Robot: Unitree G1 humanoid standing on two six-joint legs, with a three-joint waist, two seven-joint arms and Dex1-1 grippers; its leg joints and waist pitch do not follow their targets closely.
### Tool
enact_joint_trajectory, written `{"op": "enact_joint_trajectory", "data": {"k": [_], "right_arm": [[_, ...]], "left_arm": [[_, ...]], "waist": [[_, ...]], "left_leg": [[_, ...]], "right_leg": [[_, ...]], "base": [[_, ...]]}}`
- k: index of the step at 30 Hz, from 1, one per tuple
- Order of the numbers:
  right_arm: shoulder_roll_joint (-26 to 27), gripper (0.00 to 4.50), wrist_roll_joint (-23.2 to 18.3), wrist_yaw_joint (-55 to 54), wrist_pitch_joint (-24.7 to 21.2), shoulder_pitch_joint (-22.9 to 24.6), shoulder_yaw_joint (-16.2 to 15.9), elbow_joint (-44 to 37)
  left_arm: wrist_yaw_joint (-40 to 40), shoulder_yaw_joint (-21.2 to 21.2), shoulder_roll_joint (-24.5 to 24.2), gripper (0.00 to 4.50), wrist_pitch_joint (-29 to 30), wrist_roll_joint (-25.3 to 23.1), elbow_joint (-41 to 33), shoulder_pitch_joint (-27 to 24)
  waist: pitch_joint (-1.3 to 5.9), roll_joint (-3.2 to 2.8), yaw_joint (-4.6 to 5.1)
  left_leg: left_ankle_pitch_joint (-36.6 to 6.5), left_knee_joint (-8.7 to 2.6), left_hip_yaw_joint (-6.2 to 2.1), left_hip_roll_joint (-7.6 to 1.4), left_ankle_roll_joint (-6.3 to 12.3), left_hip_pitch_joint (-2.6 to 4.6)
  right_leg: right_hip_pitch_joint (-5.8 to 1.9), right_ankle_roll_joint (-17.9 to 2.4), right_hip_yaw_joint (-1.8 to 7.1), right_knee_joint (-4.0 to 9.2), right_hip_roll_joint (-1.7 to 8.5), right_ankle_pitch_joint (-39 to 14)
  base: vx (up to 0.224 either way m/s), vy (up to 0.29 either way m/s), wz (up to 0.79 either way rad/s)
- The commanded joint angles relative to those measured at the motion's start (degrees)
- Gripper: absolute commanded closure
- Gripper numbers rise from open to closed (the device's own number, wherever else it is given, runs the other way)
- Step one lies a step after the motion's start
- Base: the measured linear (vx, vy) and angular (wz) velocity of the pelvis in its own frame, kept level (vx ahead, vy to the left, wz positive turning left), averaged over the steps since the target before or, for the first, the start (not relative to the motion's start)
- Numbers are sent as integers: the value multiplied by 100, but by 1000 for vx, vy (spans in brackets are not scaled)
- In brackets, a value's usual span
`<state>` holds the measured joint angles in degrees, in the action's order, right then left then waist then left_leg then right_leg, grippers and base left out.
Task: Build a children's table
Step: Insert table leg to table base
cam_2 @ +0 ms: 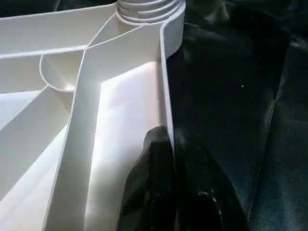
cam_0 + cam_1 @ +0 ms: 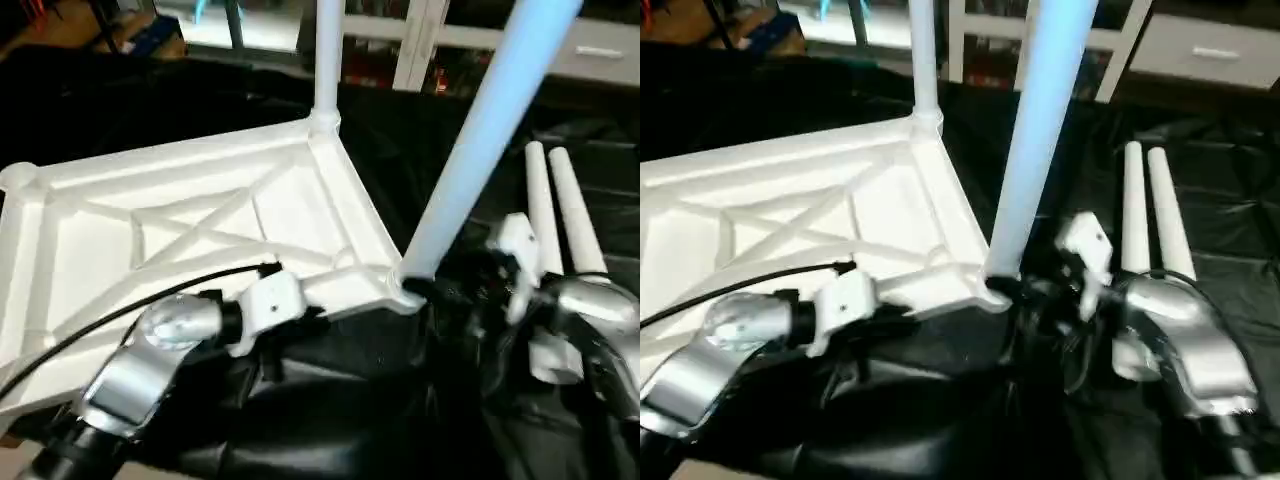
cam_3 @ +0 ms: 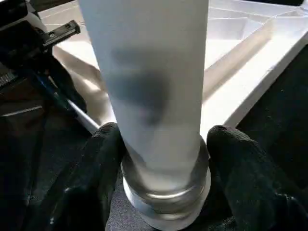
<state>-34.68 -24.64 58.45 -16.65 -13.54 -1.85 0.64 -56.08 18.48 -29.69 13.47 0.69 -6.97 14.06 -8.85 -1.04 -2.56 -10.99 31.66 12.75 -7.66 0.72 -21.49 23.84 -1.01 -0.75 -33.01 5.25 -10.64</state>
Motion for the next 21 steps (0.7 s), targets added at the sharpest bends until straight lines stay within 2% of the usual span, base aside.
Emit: {"op": "enact_joint_trajectory", "data": {"k": [1,2,3,5,6,8,9,12,14,18,21], "right_arm": [[-19,147,-42,111,60,63,-28,-121],[-19,147,-39,121,48,69,-45,-114],[-16,147,-40,118,44,69,-46,-116],[25,147,-57,83,-1,61,-54,-138],[136,147,-77,36,61,20,-13,-160],[176,147,-89,22,89,5,4,-165],[280,163,-140,22,125,-54,8,-177],[347,183,-177,26,118,-98,2,-191],[345,214,-180,44,113,-98,4,-181],[356,239,-174,17,42,-40,59,-176],[403,243,-94,-113,39,-8,76,-126]], "left_arm": [[-121,345,-67,450,144,-175,384,-221],[-128,347,-73,450,134,-171,382,-222],[-130,347,-75,450,133,-168,380,-222],[-156,344,-94,450,124,-130,362,-229],[-183,340,-119,450,106,-95,339,-241],[-193,339,-128,450,96,-84,333,-247],[-212,349,-130,450,81,-77,331,-249],[-214,373,-111,450,92,-79,331,-233],[-211,382,-102,450,91,-80,342,-223],[-200,398,-112,450,86,-75,341,-239],[-207,403,-119,450,91,-77,332,-262]], "waist": [[366,105,25],[360,86,22],[337,77,19],[321,70,27],[293,63,43],[278,60,63],[285,56,72],[296,56,79],[318,62,78],[346,80,78],[344,71,72]], "left_leg": [[378,-194,-219,-507,1234,101],[275,-205,-240,-533,1243,94],[62,-226,-238,-550,1189,108],[-151,-254,-252,-565,1091,104],[-479,-294,-261,-582,911,127],[-732,-324,-264,-584,747,136],[-805,-333,-269,-583,666,137],[-805,-331,-261,-574,582,155],[-567,-304,-252,-562,650,141],[-289,-265,-247,-550,826,119],[-357,-270,-252,-559,827,122]], "right_leg": [[-231,-1670,227,105,352,1517],[-230,-1684,208,114,351,1280],[-214,-1678,196,155,346,838],[-224,-1664,185,187,348,355],[-204,-1617,186,242,346,-251],[-190,-1559,196,277,343,-609],[-194,-1523,200,283,350,-696],[-184,-1476,209,281,341,-643],[-201,-1498,211,241,344,-286],[-227,-1569,204,199,348,90],[-224,-1569,200,214,356,-117]], "base": [[0,0,0],[0,0,0],[0,0,0],[0,0,0],[0,0,0],[0,0,0],[0,0,0],[0,0,0],[0,0,0],[0,0,0],[0,0,0]]}}
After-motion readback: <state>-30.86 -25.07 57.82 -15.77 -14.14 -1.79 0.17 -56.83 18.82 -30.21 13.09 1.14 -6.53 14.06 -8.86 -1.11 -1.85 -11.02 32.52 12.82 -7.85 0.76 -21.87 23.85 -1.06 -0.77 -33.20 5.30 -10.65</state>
